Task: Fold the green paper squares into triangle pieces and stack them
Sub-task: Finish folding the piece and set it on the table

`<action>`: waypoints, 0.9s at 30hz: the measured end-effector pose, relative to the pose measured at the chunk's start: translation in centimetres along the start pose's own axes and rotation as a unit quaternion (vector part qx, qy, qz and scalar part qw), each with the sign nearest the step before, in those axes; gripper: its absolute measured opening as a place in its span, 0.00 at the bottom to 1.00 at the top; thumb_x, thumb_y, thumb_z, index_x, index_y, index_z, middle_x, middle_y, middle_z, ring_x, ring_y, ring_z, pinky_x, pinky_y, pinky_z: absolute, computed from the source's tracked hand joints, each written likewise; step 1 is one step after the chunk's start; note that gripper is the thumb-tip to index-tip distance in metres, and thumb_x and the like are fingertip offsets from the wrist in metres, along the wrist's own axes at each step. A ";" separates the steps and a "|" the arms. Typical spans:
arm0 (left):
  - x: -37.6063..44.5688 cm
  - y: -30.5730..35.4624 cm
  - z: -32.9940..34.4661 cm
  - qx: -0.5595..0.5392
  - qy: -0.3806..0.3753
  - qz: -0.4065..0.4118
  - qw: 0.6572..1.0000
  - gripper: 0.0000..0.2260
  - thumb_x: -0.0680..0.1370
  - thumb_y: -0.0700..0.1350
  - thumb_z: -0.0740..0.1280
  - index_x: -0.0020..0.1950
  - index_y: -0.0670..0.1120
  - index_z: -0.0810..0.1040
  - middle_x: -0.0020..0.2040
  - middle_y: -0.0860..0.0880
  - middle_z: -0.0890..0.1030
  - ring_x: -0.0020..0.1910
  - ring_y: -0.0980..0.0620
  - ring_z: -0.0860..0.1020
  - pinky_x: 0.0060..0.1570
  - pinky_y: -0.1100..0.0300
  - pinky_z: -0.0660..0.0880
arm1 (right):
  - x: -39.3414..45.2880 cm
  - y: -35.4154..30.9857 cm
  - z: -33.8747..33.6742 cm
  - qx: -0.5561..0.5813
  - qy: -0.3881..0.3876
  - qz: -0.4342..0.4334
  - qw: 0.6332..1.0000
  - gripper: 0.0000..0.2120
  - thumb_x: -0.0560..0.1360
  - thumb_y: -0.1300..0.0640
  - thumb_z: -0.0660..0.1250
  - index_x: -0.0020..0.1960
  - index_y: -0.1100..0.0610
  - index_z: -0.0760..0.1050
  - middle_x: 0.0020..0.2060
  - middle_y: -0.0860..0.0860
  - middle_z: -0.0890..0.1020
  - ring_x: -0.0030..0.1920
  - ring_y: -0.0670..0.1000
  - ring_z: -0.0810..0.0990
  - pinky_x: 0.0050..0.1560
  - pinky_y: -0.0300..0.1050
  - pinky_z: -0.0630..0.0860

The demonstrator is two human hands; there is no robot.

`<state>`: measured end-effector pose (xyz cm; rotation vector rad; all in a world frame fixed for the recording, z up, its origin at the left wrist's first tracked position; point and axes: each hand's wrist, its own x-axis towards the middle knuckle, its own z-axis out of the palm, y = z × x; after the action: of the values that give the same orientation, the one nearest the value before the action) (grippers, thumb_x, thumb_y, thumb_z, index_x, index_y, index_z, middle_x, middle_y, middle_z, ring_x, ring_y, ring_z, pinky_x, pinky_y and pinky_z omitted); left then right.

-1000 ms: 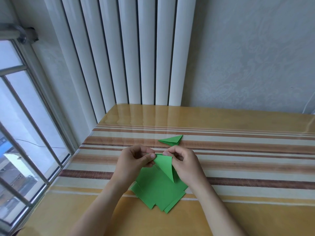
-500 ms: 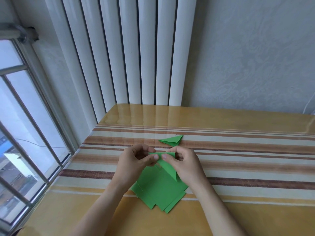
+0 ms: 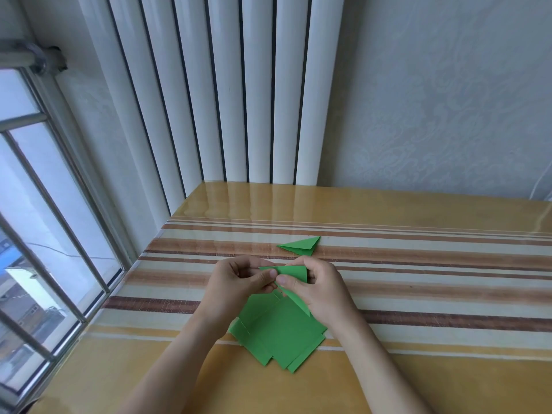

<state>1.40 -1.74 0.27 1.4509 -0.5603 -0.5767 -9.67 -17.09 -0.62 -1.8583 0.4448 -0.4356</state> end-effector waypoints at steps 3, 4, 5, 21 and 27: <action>0.0 0.2 0.1 -0.024 -0.003 -0.016 1.000 0.08 0.75 0.39 0.74 0.51 0.36 0.85 0.45 0.36 0.87 0.43 0.46 0.86 0.48 0.60 0.84 | 0.0 -0.1 -0.1 0.019 0.005 0.003 1.000 0.07 0.77 0.55 0.77 0.52 0.52 0.81 0.40 0.49 0.88 0.40 0.48 0.88 0.40 0.45 0.82; -0.1 0.2 0.2 -0.038 0.003 -0.026 0.999 0.07 0.77 0.38 0.73 0.51 0.35 0.85 0.45 0.36 0.87 0.42 0.46 0.87 0.47 0.61 0.84 | 0.0 -0.1 -0.1 0.024 0.015 0.007 1.000 0.07 0.77 0.56 0.77 0.53 0.53 0.81 0.42 0.48 0.88 0.41 0.47 0.88 0.41 0.43 0.81; -0.1 0.3 0.3 -0.054 0.011 -0.038 0.998 0.06 0.78 0.38 0.72 0.51 0.35 0.85 0.45 0.35 0.87 0.42 0.46 0.87 0.46 0.61 0.84 | 0.1 -0.2 -0.2 0.025 0.026 0.011 0.999 0.08 0.77 0.56 0.76 0.54 0.52 0.80 0.43 0.47 0.89 0.42 0.47 0.88 0.43 0.44 0.82; 0.1 0.3 0.0 -0.166 0.050 -0.097 0.980 0.13 0.71 0.42 0.75 0.51 0.34 0.84 0.46 0.37 0.87 0.40 0.49 0.87 0.41 0.65 0.83 | 0.2 -0.2 -0.2 0.076 0.027 0.041 0.996 0.04 0.80 0.55 0.73 0.54 0.53 0.81 0.45 0.50 0.89 0.46 0.51 0.88 0.54 0.54 0.84; 0.0 0.3 -0.3 -0.104 0.051 -0.071 0.991 0.12 0.71 0.42 0.76 0.50 0.35 0.85 0.45 0.37 0.87 0.39 0.49 0.85 0.42 0.64 0.82 | -0.2 -0.5 0.0 0.107 0.000 0.030 0.994 0.07 0.81 0.49 0.71 0.49 0.53 0.81 0.44 0.62 0.86 0.45 0.65 0.84 0.48 0.53 0.78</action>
<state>1.65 -1.51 0.56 1.3207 -0.3088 -0.6502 -9.74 -16.83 -0.22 -1.6345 0.4357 -0.4269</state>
